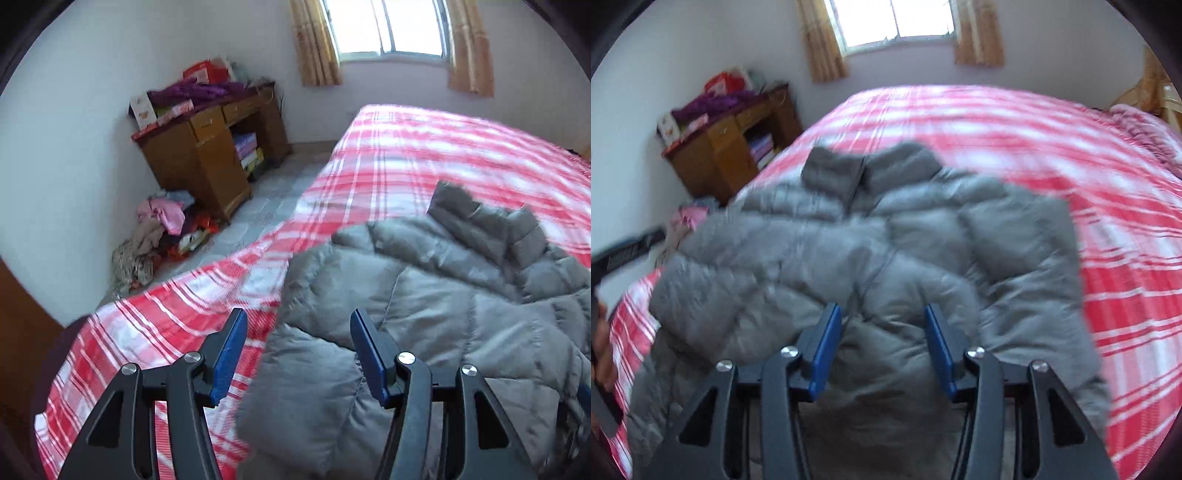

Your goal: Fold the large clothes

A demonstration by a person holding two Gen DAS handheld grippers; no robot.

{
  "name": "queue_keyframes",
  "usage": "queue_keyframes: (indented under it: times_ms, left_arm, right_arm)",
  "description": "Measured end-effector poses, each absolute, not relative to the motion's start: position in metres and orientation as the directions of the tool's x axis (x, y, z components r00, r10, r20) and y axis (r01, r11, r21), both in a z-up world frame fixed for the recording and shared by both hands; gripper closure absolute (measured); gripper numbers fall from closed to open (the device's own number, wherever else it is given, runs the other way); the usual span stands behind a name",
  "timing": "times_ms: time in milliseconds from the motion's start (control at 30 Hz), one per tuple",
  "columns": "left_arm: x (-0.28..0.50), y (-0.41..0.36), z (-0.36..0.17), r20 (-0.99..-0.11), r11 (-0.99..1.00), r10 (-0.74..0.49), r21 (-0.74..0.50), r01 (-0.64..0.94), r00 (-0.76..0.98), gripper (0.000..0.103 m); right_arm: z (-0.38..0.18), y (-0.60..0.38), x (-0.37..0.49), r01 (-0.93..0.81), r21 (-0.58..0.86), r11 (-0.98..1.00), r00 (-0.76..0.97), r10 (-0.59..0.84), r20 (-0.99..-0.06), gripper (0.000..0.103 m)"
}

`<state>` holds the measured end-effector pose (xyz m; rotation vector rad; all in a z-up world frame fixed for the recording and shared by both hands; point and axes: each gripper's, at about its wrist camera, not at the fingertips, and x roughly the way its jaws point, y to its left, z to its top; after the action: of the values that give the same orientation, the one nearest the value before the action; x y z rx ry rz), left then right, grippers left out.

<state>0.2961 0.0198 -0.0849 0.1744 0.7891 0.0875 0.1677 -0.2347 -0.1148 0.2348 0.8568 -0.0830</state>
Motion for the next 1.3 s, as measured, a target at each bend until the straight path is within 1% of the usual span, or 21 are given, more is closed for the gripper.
queue_keyframes:
  times_ms: [100, 200, 267, 300, 333, 400, 433, 467, 500, 600, 633, 733, 800, 867, 933, 1033, 1067, 1133, 1167, 1200, 1300]
  left_arm:
    - [0.303, 0.024, -0.114, -0.728, 0.98, 0.158, 0.196, -0.018, 0.667, 0.044]
    - [0.297, 0.037, -0.132, -0.713, 0.979, 0.169, 0.199, -0.034, 0.681, 0.044]
    - [0.29, 0.045, -0.14, -0.704, 0.98, 0.167, 0.194, -0.039, 0.691, 0.039]
    - [0.287, 0.05, -0.145, -0.699, 0.979, 0.176, 0.199, -0.048, 0.693, 0.034]
    - [0.285, 0.053, -0.148, -0.695, 0.979, 0.176, 0.195, -0.053, 0.697, 0.032]
    - [0.283, 0.062, -0.152, -0.706, 0.987, 0.153, 0.146, -0.07, 0.692, 0.028]
    - [0.284, 0.065, -0.154, -0.71, 0.988, 0.152, 0.133, -0.081, 0.688, 0.023]
    - [0.286, 0.067, -0.156, -0.718, 0.987, 0.16, 0.131, -0.095, 0.678, 0.021]
    - [0.287, 0.067, -0.158, -0.722, 0.986, 0.166, 0.134, -0.1, 0.672, 0.02]
    - [0.287, 0.057, -0.159, -0.706, 0.975, 0.216, 0.194, -0.109, 0.675, 0.02]
    - [0.287, 0.054, -0.159, -0.698, 0.969, 0.235, 0.219, -0.111, 0.677, 0.02]
    - [0.285, 0.048, -0.159, -0.674, 0.954, 0.28, 0.275, -0.119, 0.684, 0.02]
    - [0.284, 0.05, -0.159, -0.671, 0.954, 0.28, 0.275, -0.121, 0.686, 0.02]
    - [0.285, 0.053, -0.159, -0.677, 0.958, 0.271, 0.262, -0.12, 0.685, 0.02]
    - [0.284, 0.053, -0.158, -0.675, 0.957, 0.272, 0.263, -0.122, 0.686, 0.02]
    - [0.281, 0.049, -0.151, -0.665, 0.955, 0.272, 0.276, -0.11, 0.696, 0.02]
    - [0.279, 0.046, -0.145, -0.659, 0.957, 0.261, 0.271, -0.1, 0.706, 0.02]
    - [0.268, 0.043, -0.128, -0.63, 0.975, 0.197, 0.206, -0.083, 0.751, 0.02]
    - [0.266, 0.043, -0.124, -0.622, 0.98, 0.176, 0.181, -0.079, 0.763, 0.02]
    - [0.263, 0.042, -0.12, -0.619, 0.988, 0.144, 0.139, -0.073, 0.772, 0.02]
    - [0.265, 0.038, -0.137, -0.662, 0.996, 0.094, 0.068, -0.065, 0.743, 0.02]
  right_arm:
    - [-0.131, -0.222, 0.164, 0.082, 0.12, 0.989, 0.649, 0.038, -0.759, 0.052]
    - [-0.141, -0.208, 0.156, -0.028, 0.039, 0.999, 0.646, 0.048, -0.762, 0.051]
    - [-0.143, -0.204, 0.15, -0.073, -0.018, 0.997, 0.652, 0.035, -0.758, 0.051]
    - [-0.144, -0.205, 0.147, -0.086, -0.025, 0.996, 0.651, 0.037, -0.758, 0.051]
    - [-0.144, -0.207, 0.147, -0.089, -0.021, 0.996, 0.65, 0.042, -0.759, 0.051]
    - [-0.144, -0.217, 0.144, -0.092, 0.007, 0.996, 0.646, 0.065, -0.761, 0.048]
    - [-0.144, -0.222, 0.141, -0.09, 0.019, 0.996, 0.645, 0.073, -0.76, 0.044]
    - [-0.146, -0.229, 0.14, -0.077, 0.036, 0.996, 0.646, 0.077, -0.759, 0.039]
    - [-0.148, -0.235, 0.141, -0.061, 0.062, 0.996, 0.646, 0.086, -0.759, 0.038]
    - [-0.152, -0.252, 0.143, 0.006, 0.162, 0.987, 0.643, 0.121, -0.757, 0.037]
    - [-0.153, -0.252, 0.144, 0.017, 0.164, 0.986, 0.643, 0.115, -0.757, 0.036]
    - [-0.15, -0.242, 0.144, 0.02, 0.097, 0.995, 0.632, 0.062, -0.773, 0.036]
    - [-0.145, -0.242, 0.139, 0.014, 0.1, 0.995, 0.615, 0.07, -0.785, 0.036]
    - [-0.138, -0.25, 0.131, 0.018, 0.133, 0.991, 0.609, 0.095, -0.788, 0.036]
    - [-0.134, -0.263, 0.119, 0.046, 0.16, 0.986, 0.608, 0.099, -0.788, 0.036]
    - [-0.119, -0.288, 0.115, 0.114, 0.182, 0.977, 0.574, 0.084, -0.815, 0.036]
    - [-0.107, -0.294, 0.119, 0.125, 0.198, 0.972, 0.585, 0.089, -0.806, 0.036]
    - [-0.081, -0.3, 0.132, 0.124, 0.225, 0.966, 0.617, 0.103, -0.78, 0.036]
    - [-0.063, -0.303, 0.146, 0.126, 0.236, 0.963, 0.64, 0.103, -0.762, 0.033]
    - [-0.051, -0.305, 0.159, 0.136, 0.245, 0.96, 0.651, 0.1, -0.752, 0.033]
    - [-0.03, -0.314, 0.223, 0.192, 0.319, 0.928, 0.66, 0.118, -0.742, 0.032]
